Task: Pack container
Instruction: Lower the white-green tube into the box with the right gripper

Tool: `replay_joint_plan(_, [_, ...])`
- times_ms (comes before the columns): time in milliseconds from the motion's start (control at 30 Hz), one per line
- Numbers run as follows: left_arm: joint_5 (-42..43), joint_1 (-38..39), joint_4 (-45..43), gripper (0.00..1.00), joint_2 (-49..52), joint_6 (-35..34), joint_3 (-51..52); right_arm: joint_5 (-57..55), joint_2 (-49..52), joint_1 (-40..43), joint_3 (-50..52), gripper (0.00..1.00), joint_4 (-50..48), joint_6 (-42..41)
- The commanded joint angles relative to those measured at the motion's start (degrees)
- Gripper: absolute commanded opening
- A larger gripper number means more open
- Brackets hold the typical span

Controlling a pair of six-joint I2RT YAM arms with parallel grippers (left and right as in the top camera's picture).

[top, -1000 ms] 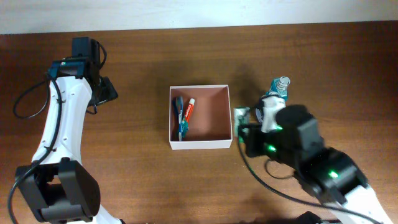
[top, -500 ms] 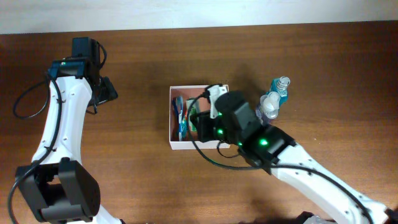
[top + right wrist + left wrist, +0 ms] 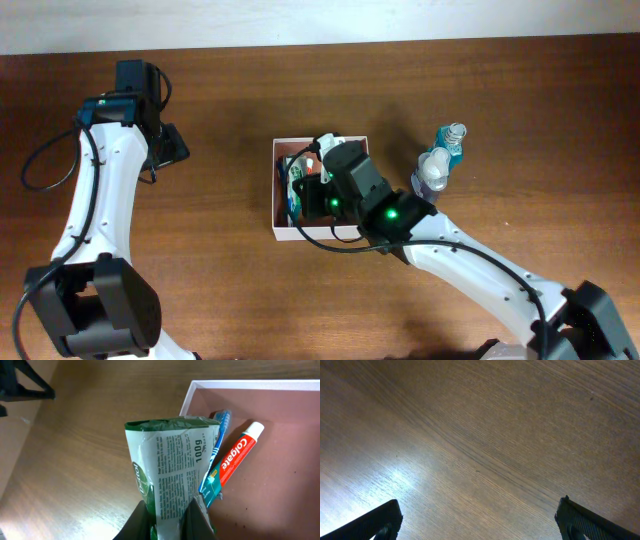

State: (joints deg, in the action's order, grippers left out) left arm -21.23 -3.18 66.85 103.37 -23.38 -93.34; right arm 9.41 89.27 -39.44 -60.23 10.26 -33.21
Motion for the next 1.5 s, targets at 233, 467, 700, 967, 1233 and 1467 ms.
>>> replay_joint_plan(233, [0.1, -0.1, 0.1, 0.99, -0.2, 0.3, -0.5, -1.0, 4.8, -0.3, -1.2, 0.12, -1.7, -0.3])
replay_joint_plan(467, [0.1, -0.1, 0.1, 0.99, -0.2, 0.3, -0.5, -2.6, 7.5, -0.3, -1.2, 0.12, -1.8, -0.3])
replay_joint_plan(700, [0.1, -0.1, 0.1, 0.99, -0.2, 0.3, -0.5, -2.6, 10.7, -0.3, -1.2, 0.12, -2.5, -0.3])
replay_joint_plan(967, [0.1, -0.1, 0.1, 0.99, -0.2, 0.3, -0.5, -2.8, 12.9, -0.3, -1.2, 0.12, -3.6, -0.3])
replay_joint_plan(1233, [0.1, -0.1, 0.1, 1.0, -0.2, 0.3, -0.5, -2.8, 13.4, -0.3, -1.2, 0.12, -4.1, -0.3])
replay_joint_plan(1467, [0.1, -0.1, 0.1, 0.99, -0.2, 0.3, -0.5, -2.8, 13.4, -0.4, -1.2, 0.12, -5.2, -1.9])
